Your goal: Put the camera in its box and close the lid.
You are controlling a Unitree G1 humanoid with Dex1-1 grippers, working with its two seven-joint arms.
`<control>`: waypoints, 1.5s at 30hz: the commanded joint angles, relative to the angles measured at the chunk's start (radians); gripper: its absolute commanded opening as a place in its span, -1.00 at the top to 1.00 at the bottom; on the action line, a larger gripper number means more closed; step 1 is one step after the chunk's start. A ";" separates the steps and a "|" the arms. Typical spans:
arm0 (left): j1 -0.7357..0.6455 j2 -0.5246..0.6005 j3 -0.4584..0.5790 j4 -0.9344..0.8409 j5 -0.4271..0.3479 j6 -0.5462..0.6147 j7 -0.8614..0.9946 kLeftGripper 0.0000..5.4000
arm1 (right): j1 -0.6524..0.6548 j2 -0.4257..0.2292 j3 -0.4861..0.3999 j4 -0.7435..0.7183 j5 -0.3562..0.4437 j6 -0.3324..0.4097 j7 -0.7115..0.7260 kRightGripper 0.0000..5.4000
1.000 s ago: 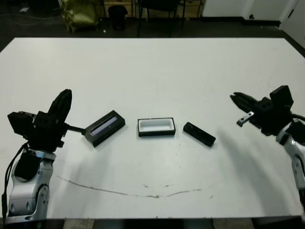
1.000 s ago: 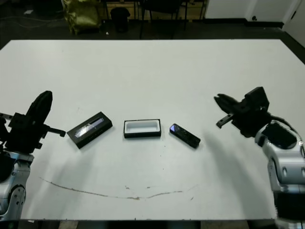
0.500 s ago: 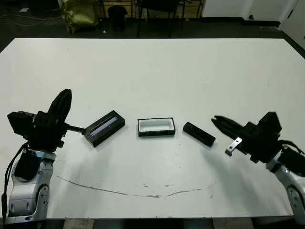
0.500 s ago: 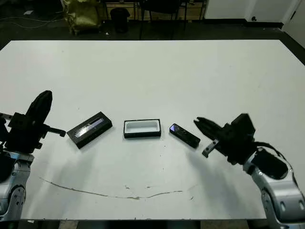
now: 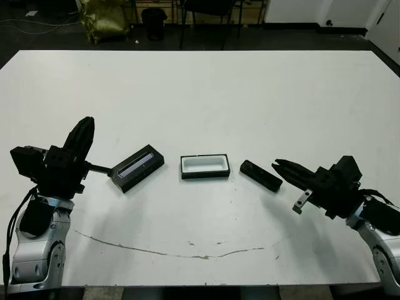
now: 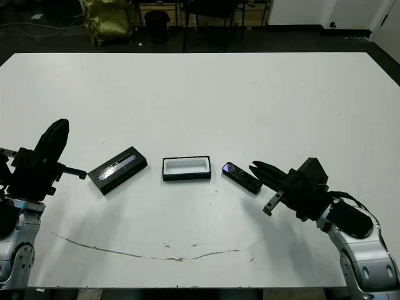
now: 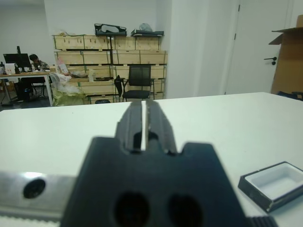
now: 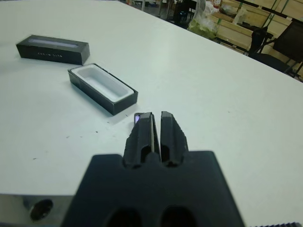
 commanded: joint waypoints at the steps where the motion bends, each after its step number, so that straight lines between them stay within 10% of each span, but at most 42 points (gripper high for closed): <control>1: 0.005 -0.002 -0.005 0.011 -0.001 0.023 -0.003 1.00 | -0.005 -0.017 0.013 0.026 -0.031 -0.001 -0.001 1.00; 30: 0.007 -0.004 -0.007 0.024 0.017 0.022 0.008 1.00 | -0.087 -0.123 0.075 0.025 -0.054 0.154 0.124 1.00; 45: 0.007 -0.006 -0.003 0.031 0.001 0.020 -0.009 1.00 | -0.121 -0.117 0.091 0.125 -0.038 0.105 0.198 -0.14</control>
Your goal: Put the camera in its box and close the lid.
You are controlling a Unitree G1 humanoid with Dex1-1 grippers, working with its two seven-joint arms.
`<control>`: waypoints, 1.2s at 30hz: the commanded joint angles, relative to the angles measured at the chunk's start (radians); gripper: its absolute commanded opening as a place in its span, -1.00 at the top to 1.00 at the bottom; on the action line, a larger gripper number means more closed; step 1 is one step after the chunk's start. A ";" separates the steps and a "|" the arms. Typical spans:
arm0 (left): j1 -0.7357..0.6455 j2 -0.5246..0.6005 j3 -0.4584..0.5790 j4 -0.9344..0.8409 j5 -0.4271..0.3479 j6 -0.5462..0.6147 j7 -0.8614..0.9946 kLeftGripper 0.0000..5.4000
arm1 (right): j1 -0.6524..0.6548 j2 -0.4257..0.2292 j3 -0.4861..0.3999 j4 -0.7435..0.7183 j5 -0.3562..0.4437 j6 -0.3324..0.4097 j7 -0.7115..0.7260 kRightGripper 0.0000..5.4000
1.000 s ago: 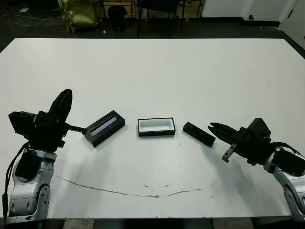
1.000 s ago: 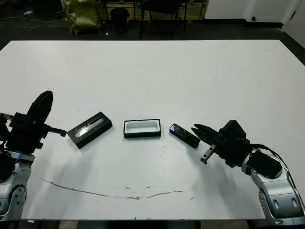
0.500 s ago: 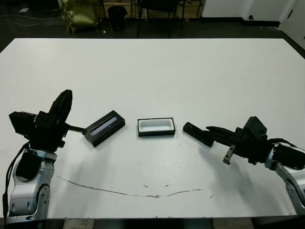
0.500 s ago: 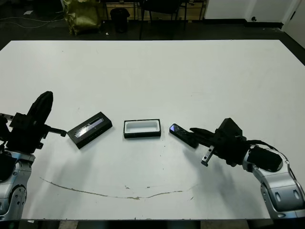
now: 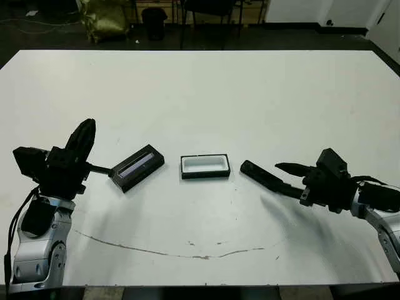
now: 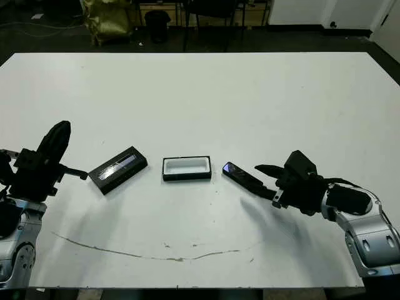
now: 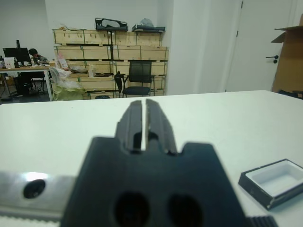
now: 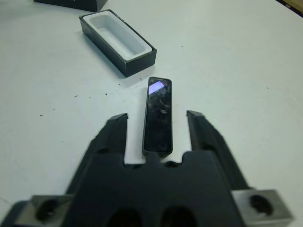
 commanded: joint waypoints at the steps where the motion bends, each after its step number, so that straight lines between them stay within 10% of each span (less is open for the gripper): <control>1: 0.009 -0.003 -0.001 0.016 -0.009 0.014 -0.011 1.00 | -0.002 0.000 0.006 0.034 -0.004 -0.032 0.015 -0.22; 12: 0.009 0.001 -0.002 0.028 0.008 0.009 -0.004 1.00 | -0.002 0.001 0.024 0.065 -0.020 -0.055 0.010 -0.99; 36: 0.009 -0.009 0.002 0.025 -0.014 0.020 -0.012 1.00 | -0.076 0.062 0.146 0.344 -0.105 -0.189 0.044 0.17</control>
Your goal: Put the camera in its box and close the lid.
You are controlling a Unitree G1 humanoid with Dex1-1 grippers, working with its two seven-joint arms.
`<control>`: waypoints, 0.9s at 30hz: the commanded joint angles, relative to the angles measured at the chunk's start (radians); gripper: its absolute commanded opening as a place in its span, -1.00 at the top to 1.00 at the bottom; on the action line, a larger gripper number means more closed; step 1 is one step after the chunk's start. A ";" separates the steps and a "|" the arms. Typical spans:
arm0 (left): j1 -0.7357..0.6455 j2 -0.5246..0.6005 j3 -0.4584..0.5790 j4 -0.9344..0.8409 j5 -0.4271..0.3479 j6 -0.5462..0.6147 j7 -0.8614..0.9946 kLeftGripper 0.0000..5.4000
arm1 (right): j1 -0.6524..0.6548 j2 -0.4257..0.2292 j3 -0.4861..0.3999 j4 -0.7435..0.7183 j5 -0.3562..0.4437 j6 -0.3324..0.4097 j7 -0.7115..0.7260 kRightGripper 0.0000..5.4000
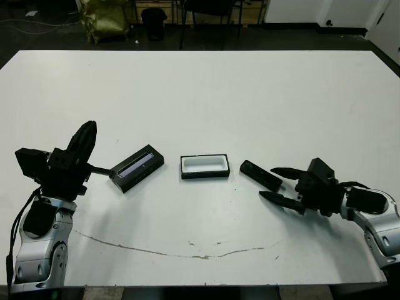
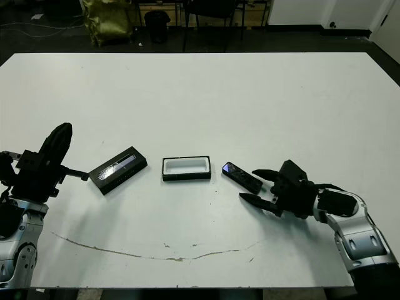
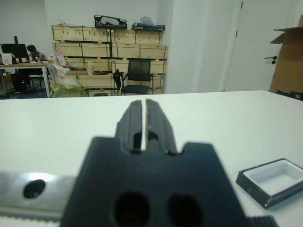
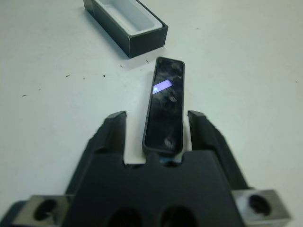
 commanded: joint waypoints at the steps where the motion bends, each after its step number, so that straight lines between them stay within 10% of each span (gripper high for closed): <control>1: 0.011 0.000 0.001 0.005 -0.004 0.027 0.002 1.00 | 0.005 0.021 0.046 0.102 -0.059 -0.026 -0.001 0.25; 8: 0.011 0.001 0.003 0.004 -0.003 0.022 0.004 1.00 | 0.023 0.022 0.081 0.079 -0.110 0.023 -0.073 0.72; 27: 0.017 0.000 0.000 -0.009 0.014 0.034 0.023 1.00 | -0.059 0.010 0.054 0.138 -0.071 0.021 -0.050 0.74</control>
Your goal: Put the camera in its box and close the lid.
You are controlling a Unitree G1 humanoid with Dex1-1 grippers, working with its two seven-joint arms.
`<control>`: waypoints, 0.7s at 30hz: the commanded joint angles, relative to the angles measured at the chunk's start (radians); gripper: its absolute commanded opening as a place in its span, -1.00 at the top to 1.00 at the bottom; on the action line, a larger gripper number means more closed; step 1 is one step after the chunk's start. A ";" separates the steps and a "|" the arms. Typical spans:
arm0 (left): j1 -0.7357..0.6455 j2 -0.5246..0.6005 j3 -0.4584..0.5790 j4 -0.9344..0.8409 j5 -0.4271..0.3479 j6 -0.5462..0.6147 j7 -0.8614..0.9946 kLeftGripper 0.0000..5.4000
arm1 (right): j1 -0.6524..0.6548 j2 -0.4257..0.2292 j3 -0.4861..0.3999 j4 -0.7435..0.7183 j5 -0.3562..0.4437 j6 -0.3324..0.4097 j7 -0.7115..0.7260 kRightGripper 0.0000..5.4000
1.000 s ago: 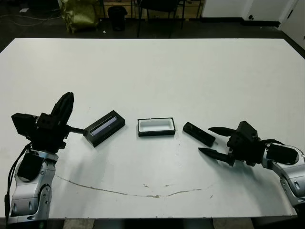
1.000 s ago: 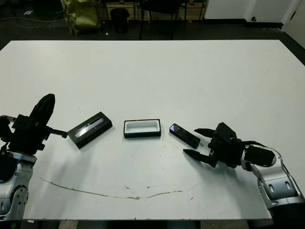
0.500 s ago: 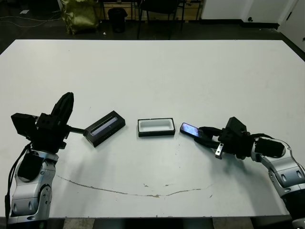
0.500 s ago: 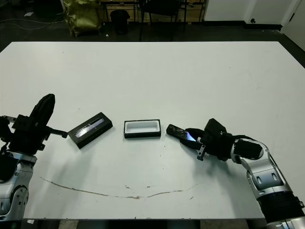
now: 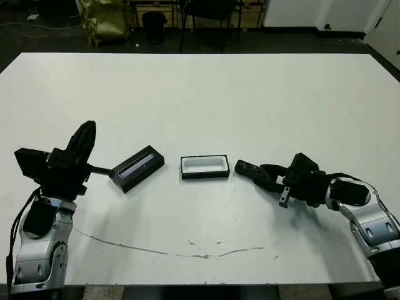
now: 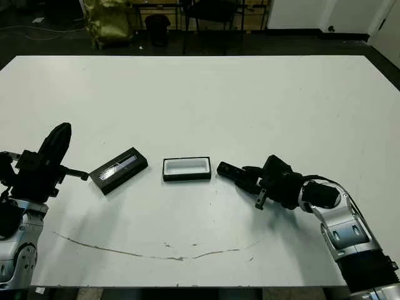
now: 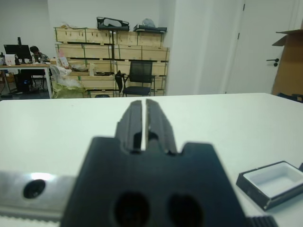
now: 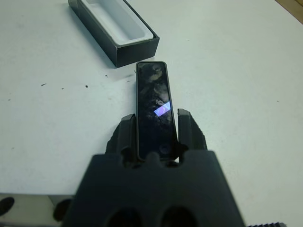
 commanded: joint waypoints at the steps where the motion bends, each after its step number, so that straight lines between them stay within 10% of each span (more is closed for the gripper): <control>1: 0.014 0.002 0.000 0.002 0.008 0.022 0.006 1.00 | -0.016 0.001 -0.016 0.125 0.008 0.028 0.045 0.75; 8: 0.010 0.002 -0.004 0.003 0.001 0.032 -0.001 1.00 | -0.250 0.032 -0.107 0.332 0.110 0.060 0.172 0.76; 21: 0.020 -0.009 -0.004 -0.005 0.016 0.036 0.012 1.00 | -0.580 0.101 -0.023 0.548 0.014 0.026 0.380 0.76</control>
